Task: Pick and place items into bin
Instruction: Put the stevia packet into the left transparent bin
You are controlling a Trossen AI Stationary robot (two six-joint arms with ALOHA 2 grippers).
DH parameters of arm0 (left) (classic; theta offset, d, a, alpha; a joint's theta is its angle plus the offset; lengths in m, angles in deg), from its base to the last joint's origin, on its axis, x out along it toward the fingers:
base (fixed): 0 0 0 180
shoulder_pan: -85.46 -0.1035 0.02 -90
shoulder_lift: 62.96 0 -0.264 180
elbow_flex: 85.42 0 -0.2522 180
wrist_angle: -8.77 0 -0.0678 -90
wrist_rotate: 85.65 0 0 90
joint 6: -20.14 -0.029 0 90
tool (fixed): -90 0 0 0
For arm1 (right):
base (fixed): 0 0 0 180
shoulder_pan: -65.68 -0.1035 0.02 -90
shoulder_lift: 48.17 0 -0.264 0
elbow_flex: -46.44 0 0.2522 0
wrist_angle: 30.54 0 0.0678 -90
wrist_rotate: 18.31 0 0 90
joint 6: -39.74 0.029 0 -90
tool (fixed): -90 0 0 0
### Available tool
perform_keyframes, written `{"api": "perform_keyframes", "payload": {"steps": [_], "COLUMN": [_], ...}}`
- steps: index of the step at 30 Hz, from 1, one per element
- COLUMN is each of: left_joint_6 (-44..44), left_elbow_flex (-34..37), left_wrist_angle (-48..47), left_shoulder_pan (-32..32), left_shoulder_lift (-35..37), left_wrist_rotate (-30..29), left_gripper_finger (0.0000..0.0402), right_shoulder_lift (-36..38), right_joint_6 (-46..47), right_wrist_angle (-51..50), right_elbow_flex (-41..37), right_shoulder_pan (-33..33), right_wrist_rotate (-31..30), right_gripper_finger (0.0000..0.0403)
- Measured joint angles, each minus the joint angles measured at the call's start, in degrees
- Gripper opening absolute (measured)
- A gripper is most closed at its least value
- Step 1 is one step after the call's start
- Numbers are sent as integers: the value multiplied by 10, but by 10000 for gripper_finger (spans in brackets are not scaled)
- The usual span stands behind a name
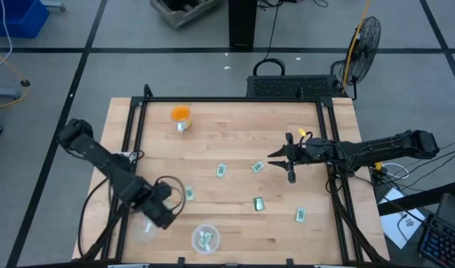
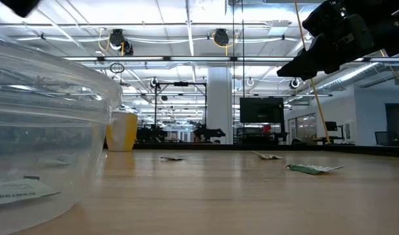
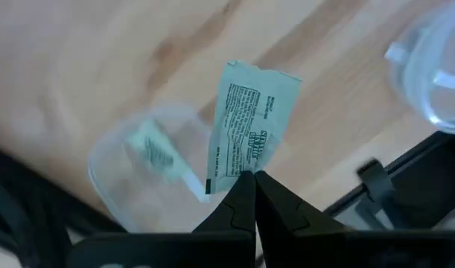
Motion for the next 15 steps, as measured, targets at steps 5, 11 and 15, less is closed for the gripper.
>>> {"api": "perform_keyframes", "payload": {"steps": [5, 11, 15], "left_joint_6": [194, 339, 360], "left_elbow_flex": [17, 18, 24], "left_wrist_angle": [-1, 0, 0], "left_shoulder_pan": [75, 131, 134], "left_shoulder_lift": [0, 0, -6], "left_wrist_rotate": [21, 3, -11], "left_gripper_finger": [6, 7, 3], "right_shoulder_lift": [0, 0, 0], "right_joint_6": [0, 9, 9], "right_wrist_angle": [-11, -12, -11], "right_elbow_flex": [0, 0, 0], "right_shoulder_pan": [0, 0, 0], "right_wrist_rotate": [0, 0, 0], "right_gripper_finger": [98, 98, 98]}}
